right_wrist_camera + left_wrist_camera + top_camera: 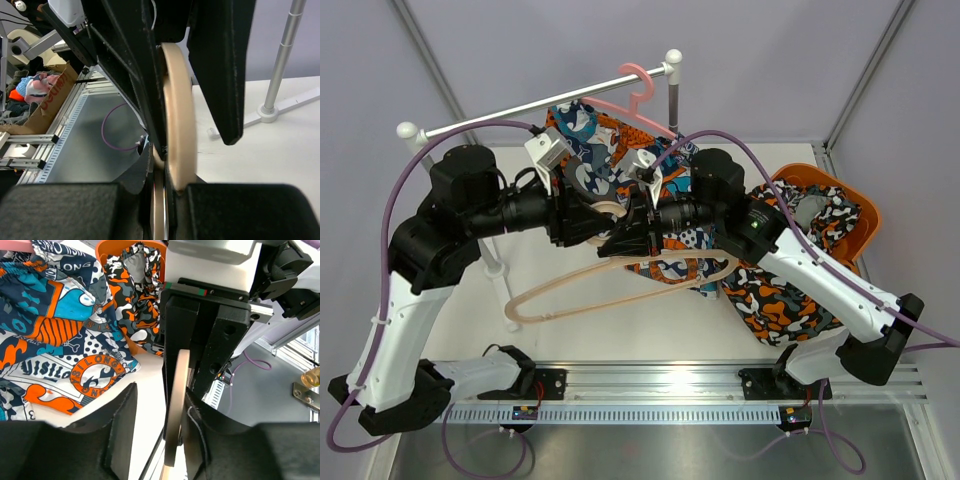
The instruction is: Remove the shorts from the hanger
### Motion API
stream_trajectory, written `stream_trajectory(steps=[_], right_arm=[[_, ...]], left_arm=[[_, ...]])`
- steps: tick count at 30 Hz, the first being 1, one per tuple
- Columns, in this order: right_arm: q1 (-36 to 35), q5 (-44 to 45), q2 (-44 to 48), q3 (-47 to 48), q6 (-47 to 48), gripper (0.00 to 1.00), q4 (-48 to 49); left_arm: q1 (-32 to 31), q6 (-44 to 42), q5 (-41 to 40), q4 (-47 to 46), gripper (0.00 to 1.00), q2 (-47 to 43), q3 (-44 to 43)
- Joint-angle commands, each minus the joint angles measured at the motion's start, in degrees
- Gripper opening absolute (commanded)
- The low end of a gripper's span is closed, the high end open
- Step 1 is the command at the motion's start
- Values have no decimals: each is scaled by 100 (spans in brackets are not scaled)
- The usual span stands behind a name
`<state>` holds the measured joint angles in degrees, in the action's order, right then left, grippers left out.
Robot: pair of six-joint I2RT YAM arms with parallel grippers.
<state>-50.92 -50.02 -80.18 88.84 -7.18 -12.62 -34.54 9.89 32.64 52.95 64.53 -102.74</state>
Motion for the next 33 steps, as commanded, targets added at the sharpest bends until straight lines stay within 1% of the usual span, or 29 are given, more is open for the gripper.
stream_trajectory(steps=[1, 2, 3, 5, 6, 9, 13, 18, 20, 21, 25, 29, 33], right_arm=[[-103, -43, 214, 204, -47, 0, 392], [-103, -34, 214, 204, -47, 0, 392], [-103, -25, 222, 204, -29, 0, 375], [-103, 10, 222, 213, -11, 0, 339], [-103, 62, 222, 213, 23, 0, 296], [-103, 150, 205, 274, 102, 0, 147], [-103, 221, 187, 353, 173, 0, 32], [-103, 361, 161, 476, 296, 0, -161], [-103, 423, 117, 678, 357, 0, -293], [-103, 423, 73, 853, 375, 0, -424], [-103, 405, -68, 1196, 367, 0, -618], [-103, 230, -138, 1347, 270, 0, -628], [-103, 159, -164, 1303, 191, 0, -566]], left_arm=[[27, -49, 6, -232, 43, -134, 26], [27, -66, -21, -232, 46, -160, 17], [27, -75, -56, -232, 52, -169, 8], [27, -110, -127, -250, 56, -283, -9], [18, -128, -161, -276, 62, -327, -9], [27, -224, -214, -259, 67, -468, -88], [27, -356, -346, -144, 73, -634, -194], [27, -470, -346, 30, 75, -828, -133], [27, -558, -452, 58, 76, -907, 104], [27, -593, -434, 14, 77, -1020, 340], [27, -646, -381, -223, 79, -1258, 772], [18, -769, -382, -188, 79, -1198, 931], [27, -787, -75, -407, 79, -1110, 949]])
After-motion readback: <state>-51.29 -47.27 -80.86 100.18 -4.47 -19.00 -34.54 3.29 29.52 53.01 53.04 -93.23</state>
